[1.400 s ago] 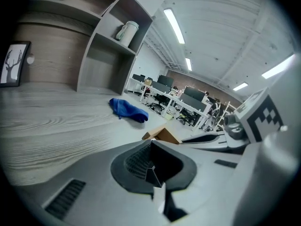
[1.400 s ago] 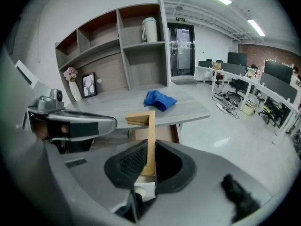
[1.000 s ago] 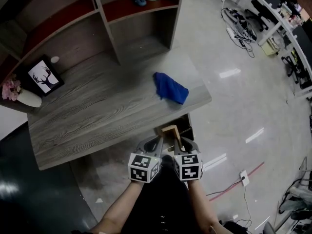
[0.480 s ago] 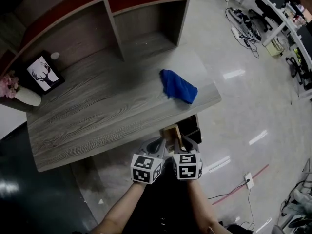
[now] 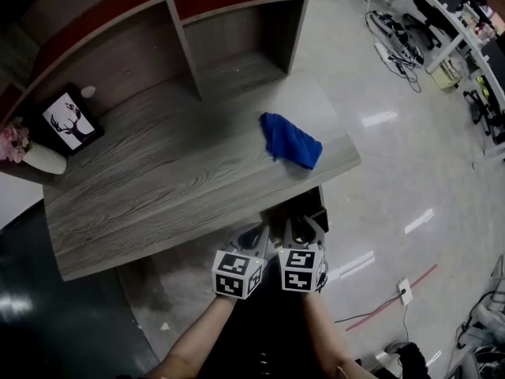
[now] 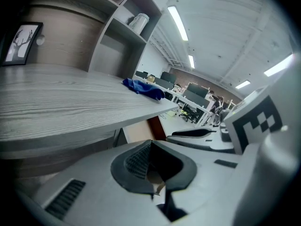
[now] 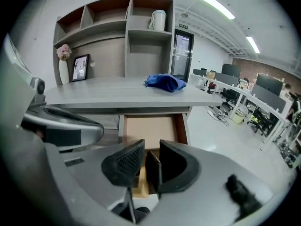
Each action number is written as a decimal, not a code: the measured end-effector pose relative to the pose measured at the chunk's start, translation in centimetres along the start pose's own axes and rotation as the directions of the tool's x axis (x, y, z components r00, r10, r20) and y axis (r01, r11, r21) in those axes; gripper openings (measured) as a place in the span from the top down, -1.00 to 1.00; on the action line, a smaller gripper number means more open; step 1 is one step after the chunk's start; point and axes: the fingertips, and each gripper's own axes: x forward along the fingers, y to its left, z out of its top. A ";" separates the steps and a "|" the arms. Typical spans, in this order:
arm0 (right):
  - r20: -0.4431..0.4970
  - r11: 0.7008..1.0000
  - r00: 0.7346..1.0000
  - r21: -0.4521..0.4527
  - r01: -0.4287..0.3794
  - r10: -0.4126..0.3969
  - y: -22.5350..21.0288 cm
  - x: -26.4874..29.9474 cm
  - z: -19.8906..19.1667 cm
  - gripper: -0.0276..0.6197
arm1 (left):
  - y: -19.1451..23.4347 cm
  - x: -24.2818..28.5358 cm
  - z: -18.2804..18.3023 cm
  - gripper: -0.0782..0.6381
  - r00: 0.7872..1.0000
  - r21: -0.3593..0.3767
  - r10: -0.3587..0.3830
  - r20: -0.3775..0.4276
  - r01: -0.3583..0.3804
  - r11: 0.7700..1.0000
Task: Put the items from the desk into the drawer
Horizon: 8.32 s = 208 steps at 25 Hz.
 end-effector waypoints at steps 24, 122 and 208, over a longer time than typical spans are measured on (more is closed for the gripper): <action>0.003 0.999 1.000 0.034 0.020 -0.020 -2.5 -4.7 4.3 0.77 | -3.5 -2.5 5.6 0.75 1.000 0.018 -0.027 0.009 0.027 0.999; 0.348 0.976 0.929 0.123 -0.179 0.126 -6.8 -10.6 21.1 0.88 | -6.8 -3.4 22.5 0.75 0.977 0.110 -0.020 0.213 -0.003 0.994; -0.121 0.996 0.989 0.007 -0.090 0.090 -4.4 9.2 16.4 0.10 | 4.9 5.8 19.9 0.75 0.993 -0.076 0.058 0.108 -0.049 0.996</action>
